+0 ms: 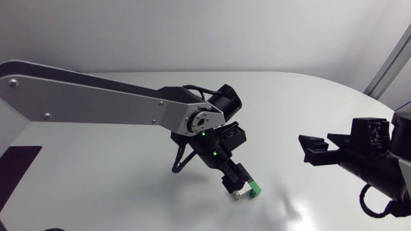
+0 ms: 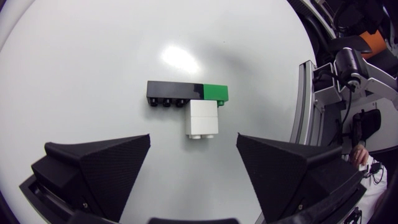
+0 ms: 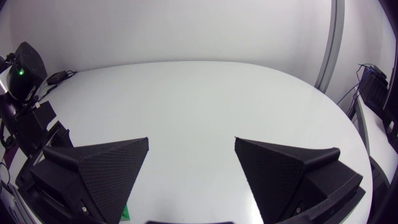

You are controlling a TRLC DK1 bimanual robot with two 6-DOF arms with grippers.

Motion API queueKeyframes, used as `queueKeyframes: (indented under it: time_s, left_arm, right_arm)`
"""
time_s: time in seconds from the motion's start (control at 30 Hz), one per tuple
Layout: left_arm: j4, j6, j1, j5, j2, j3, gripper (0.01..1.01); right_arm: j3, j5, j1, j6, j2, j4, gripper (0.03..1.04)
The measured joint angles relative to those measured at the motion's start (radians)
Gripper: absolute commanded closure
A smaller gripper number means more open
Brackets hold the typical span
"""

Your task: Separate the duplo bricks

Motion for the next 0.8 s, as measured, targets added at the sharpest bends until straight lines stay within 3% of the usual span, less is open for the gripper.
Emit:
queueKeyframes:
  time_s: [0.3, 0.5, 0.67, 0.8]
  left_arm:
    - [0.045, -0.023, -0.051, -0.122, 0.075, 0.028, 0.146]
    - [0.045, -0.045, -0.079, -0.146, 0.101, 0.053, 0.166]
    - [0.039, -0.051, -0.093, -0.178, 0.119, 0.062, 0.269]
    - [0.017, -0.053, -0.117, -0.197, 0.136, 0.066, 0.280]
  right_arm:
    - [0.021, 0.000, 0.000, 0.003, 0.091, 0.041, 0.07]
    - [0.044, 0.000, 0.000, 0.010, 0.142, 0.049, 0.07]
    - [0.051, 0.000, 0.000, 0.018, 0.192, 0.069, 0.07]
    - [0.051, 0.000, 0.000, 0.022, 0.200, 0.071, 0.07]
